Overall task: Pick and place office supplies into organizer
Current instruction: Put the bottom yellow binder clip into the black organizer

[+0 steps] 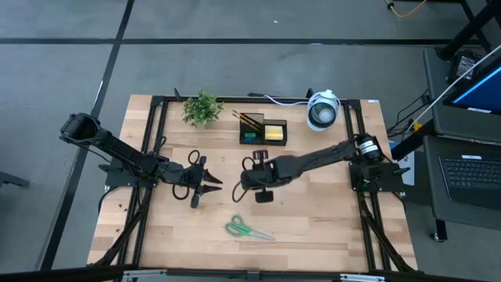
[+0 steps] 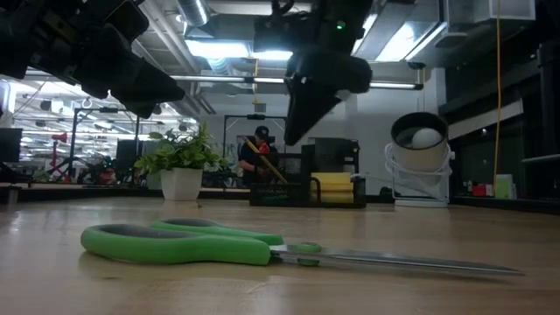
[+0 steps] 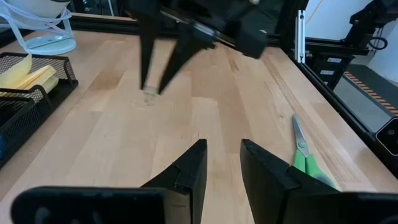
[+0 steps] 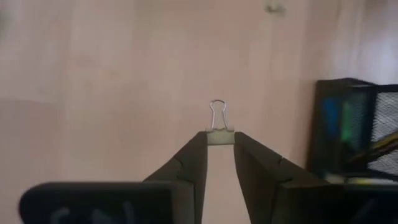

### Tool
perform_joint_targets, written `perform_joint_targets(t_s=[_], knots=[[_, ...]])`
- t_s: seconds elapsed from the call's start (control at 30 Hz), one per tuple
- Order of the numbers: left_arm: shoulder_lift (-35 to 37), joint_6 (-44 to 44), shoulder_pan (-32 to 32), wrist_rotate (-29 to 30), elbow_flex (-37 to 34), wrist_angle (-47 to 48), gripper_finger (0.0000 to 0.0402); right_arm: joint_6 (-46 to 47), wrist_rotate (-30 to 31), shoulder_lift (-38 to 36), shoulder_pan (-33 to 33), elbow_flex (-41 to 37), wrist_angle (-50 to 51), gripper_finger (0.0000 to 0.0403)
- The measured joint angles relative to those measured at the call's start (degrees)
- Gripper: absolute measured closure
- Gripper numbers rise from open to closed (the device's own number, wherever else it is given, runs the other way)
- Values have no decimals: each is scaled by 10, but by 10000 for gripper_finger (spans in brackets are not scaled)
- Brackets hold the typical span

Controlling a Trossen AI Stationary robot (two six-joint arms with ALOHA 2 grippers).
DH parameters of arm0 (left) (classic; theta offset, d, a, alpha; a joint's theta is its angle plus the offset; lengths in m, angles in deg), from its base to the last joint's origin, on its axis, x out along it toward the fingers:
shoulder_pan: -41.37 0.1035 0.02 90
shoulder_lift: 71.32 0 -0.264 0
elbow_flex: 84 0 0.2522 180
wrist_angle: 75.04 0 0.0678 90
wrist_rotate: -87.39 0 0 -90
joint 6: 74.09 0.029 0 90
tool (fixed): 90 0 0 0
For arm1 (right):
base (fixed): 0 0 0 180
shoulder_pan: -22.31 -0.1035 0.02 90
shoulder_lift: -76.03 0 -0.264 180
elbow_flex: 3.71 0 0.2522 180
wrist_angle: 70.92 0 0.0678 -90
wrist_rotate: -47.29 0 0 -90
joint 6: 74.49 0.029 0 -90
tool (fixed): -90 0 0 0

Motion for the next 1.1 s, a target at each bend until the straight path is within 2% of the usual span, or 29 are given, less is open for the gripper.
perform_joint_targets(t_s=[0.47, 0.63, 0.73, 1.1], knots=[[0, 1, 0, 0, 0, 0, 311, -98, 0, -1, 119, 27, 1, 321], [0, 1, 0, 0, 0, 0, 311, -124, -46, -1, 165, 27, -32, 321], [0, 1, 0, 0, 0, 0, 311, -132, -70, -1, 191, 20, -56, 321], [0, 1, 0, 0, 0, 0, 311, -131, -86, -1, 241, -43, -115, 321]])
